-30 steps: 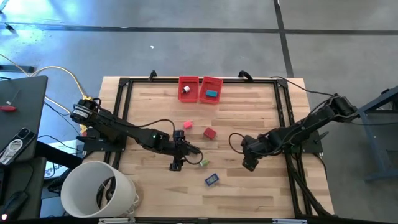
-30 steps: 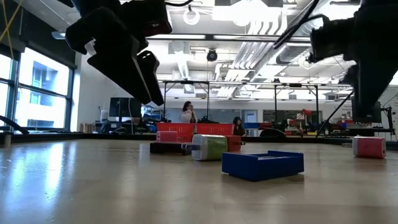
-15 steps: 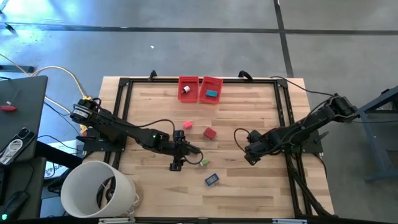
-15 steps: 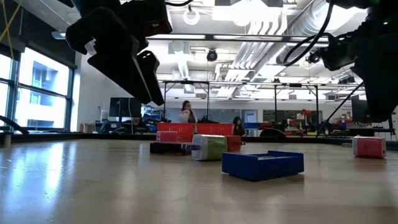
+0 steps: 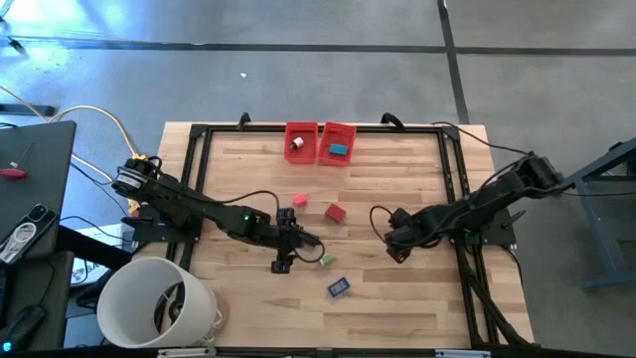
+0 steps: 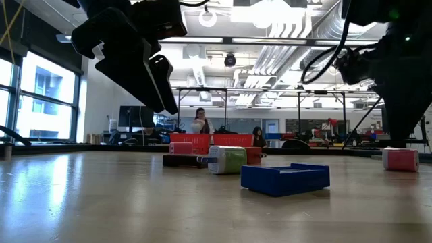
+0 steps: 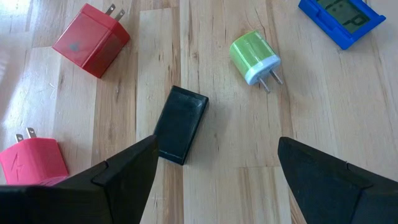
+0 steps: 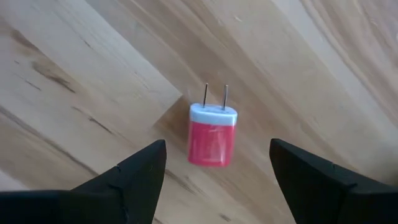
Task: Pick & Place Office items
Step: Put the right pink charger adapter into the left red basket
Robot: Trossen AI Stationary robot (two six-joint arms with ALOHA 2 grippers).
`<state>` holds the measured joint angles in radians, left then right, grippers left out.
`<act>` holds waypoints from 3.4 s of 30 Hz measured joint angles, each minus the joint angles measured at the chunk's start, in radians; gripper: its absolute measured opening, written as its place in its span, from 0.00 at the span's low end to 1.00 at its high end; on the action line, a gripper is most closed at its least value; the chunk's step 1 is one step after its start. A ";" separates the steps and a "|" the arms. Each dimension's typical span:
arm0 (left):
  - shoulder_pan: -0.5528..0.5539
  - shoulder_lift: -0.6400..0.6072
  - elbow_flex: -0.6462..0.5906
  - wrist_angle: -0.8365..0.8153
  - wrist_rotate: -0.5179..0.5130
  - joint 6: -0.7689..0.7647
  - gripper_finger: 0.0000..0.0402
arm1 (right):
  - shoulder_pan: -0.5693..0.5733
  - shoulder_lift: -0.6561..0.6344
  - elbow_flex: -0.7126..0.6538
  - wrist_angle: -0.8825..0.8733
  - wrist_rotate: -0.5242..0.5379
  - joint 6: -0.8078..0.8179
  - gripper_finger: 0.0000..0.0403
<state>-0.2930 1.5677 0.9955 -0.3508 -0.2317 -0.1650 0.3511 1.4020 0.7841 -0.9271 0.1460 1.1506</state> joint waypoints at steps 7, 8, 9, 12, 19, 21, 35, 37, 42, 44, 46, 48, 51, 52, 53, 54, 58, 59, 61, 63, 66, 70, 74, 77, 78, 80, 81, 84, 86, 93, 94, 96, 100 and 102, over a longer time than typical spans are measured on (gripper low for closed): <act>0.000 0.000 0.000 0.000 0.000 0.000 0.80 | 0.000 0.050 0.000 0.040 -0.021 -0.036 0.68; 0.000 0.000 0.000 0.000 0.000 0.000 0.80 | 0.000 0.054 0.000 0.045 -0.019 -0.051 0.68; 0.000 0.000 0.000 0.000 0.000 0.000 0.80 | -0.001 0.060 0.000 0.051 -0.018 -0.056 0.68; 0.000 0.000 0.000 0.000 0.000 0.000 0.80 | -0.001 0.063 0.000 0.057 -0.019 -0.055 0.68; 0.000 0.000 0.000 0.020 0.000 0.000 0.80 | -0.001 0.062 0.000 0.078 -0.018 -0.055 0.67; 0.000 0.000 0.000 0.019 0.000 0.000 0.80 | -0.001 0.062 0.000 0.080 -0.017 -0.055 0.66; 0.000 0.000 0.000 0.019 0.000 -0.016 0.80 | -0.001 0.062 0.000 0.077 0.009 -0.056 0.60; 0.000 0.000 0.000 0.019 0.000 -0.017 0.80 | -0.001 0.063 0.000 0.077 0.009 -0.056 0.60; 0.000 0.000 0.000 0.019 0.000 -0.019 0.80 | 0.000 0.088 -0.003 0.071 0.004 -0.055 0.60; 0.000 0.000 0.000 0.019 0.000 -0.019 0.80 | -0.004 0.103 -0.014 0.082 -0.001 -0.055 0.60; 0.000 0.000 0.000 0.019 0.000 -0.019 0.80 | -0.007 0.117 -0.025 0.081 -0.004 -0.056 0.60; 0.000 0.000 0.000 0.019 0.000 -0.019 0.80 | -0.013 0.132 -0.032 0.088 -0.004 -0.057 0.60; 0.000 0.000 0.000 0.019 0.000 -0.019 0.80 | -0.014 0.145 -0.039 0.102 -0.005 -0.081 0.60; 0.000 0.000 0.000 0.019 0.000 -0.019 0.80 | -0.014 0.150 -0.038 0.109 -0.004 -0.092 0.60; 0.000 0.000 0.000 0.019 0.000 -0.019 0.80 | -0.014 0.154 -0.036 0.114 -0.005 -0.103 0.60; 0.000 0.000 0.000 0.021 0.000 -0.019 0.80 | -0.013 0.154 -0.036 0.117 -0.005 -0.108 0.60; 0.000 0.000 0.000 0.026 0.000 -0.019 0.80 | -0.013 0.155 -0.037 0.125 -0.007 -0.109 0.60; 0.000 0.000 0.000 0.027 0.000 -0.019 0.80 | -0.013 0.155 -0.038 0.126 -0.007 -0.109 0.60; 0.000 0.000 0.000 0.028 0.000 -0.019 0.80 | -0.013 0.156 -0.038 0.127 -0.009 -0.109 0.60; 0.000 0.000 0.000 0.031 0.000 -0.019 0.80 | -0.013 0.156 -0.038 0.129 -0.010 -0.108 0.60; 0.000 0.000 0.000 0.031 0.000 -0.019 0.80 | -0.013 0.156 -0.039 0.132 -0.014 -0.101 0.59; 0.000 0.000 0.000 0.031 0.000 -0.019 0.80 | -0.013 0.157 -0.039 0.143 -0.022 -0.101 0.52; 0.000 0.000 0.000 0.031 0.000 -0.019 0.80 | -0.013 0.157 -0.039 0.151 -0.024 -0.108 0.39; 0.000 0.000 0.000 0.031 0.000 -0.019 0.80 | -0.013 0.157 -0.039 0.151 -0.021 -0.109 0.29; 0.000 0.000 0.000 0.031 0.000 -0.019 0.80 | -0.013 0.157 -0.039 0.151 -0.020 -0.109 0.29; 0.000 0.000 0.000 0.031 0.000 -0.019 0.80 | -0.013 0.157 -0.039 0.151 -0.017 -0.114 0.29; 0.000 0.000 0.000 0.031 0.000 -0.019 0.80 | -0.013 0.157 -0.039 0.152 -0.015 -0.121 0.29; 0.000 0.000 0.000 0.031 0.000 -0.019 0.80 | -0.006 0.157 -0.040 0.165 -0.005 -0.144 0.29; 0.000 0.000 0.000 0.031 0.000 -0.019 0.80 | 0.002 0.157 -0.041 0.178 0.006 -0.179 0.29; 0.000 0.000 0.000 0.066 0.000 -0.018 0.80 | 0.003 0.162 -0.008 0.261 0.097 -0.234 0.29; 0.000 0.000 0.000 0.071 0.000 -0.018 0.80 | 0.006 0.162 -0.004 0.285 0.122 -0.248 0.29; 0.000 0.000 0.000 0.078 0.000 -0.015 0.80 | 0.009 0.161 0.000 0.326 0.165 -0.301 0.29; 0.000 0.000 0.000 0.077 0.000 -0.015 0.80 | 0.008 0.160 0.010 0.503 0.207 -0.403 0.29; 0.000 0.000 0.000 0.077 0.000 -0.015 0.80 | 0.009 0.160 0.010 0.586 0.220 -0.465 0.29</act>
<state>-0.2929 1.5677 0.9955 -0.2737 -0.2315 -0.1803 0.3598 1.5616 0.7939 -0.3410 0.3664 0.6857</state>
